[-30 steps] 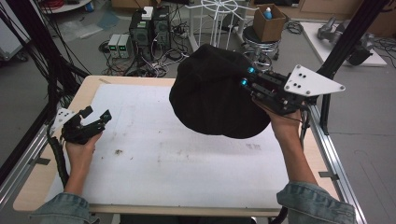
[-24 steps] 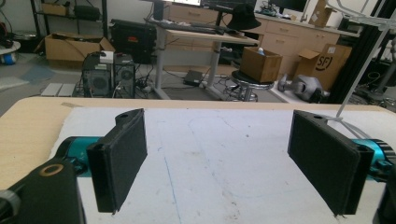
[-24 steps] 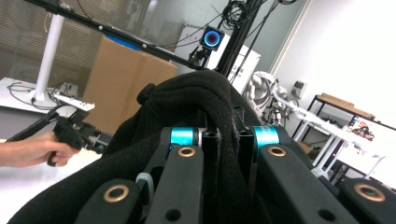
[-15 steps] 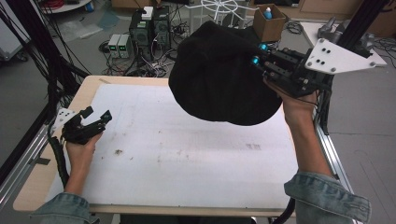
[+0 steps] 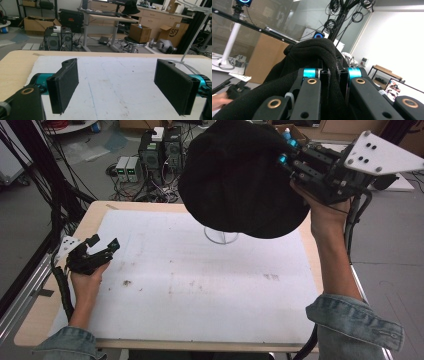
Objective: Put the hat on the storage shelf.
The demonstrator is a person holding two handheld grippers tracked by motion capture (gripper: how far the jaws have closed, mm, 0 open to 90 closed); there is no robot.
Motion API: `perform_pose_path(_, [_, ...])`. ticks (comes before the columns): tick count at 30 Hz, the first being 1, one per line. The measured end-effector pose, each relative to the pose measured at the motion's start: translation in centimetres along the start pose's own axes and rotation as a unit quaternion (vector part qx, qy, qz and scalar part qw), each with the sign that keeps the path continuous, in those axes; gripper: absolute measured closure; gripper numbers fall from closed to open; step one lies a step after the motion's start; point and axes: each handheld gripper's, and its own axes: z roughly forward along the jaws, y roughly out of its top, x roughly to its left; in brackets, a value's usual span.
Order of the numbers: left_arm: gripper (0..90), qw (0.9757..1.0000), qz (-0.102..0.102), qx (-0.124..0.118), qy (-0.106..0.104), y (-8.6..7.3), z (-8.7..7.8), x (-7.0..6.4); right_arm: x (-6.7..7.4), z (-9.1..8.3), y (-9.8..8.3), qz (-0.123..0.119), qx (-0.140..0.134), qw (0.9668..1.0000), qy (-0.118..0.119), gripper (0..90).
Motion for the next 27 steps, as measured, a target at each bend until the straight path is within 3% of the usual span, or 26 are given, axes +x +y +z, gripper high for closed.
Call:
perform_pose_path(13, [19.8,1.0000,-0.002,-0.003,0.000,0.0,0.0,0.1,-3.4,1.4,1.6,-0.002,-0.009,0.9995,-0.032,86.0])
perform_pose_path(27, [19.8,1.0000,-0.002,-0.003,-0.001,0.0,0.1,0.1,-5.8,3.4,-1.3,0.019,0.012,0.9980,-0.059,85.8])
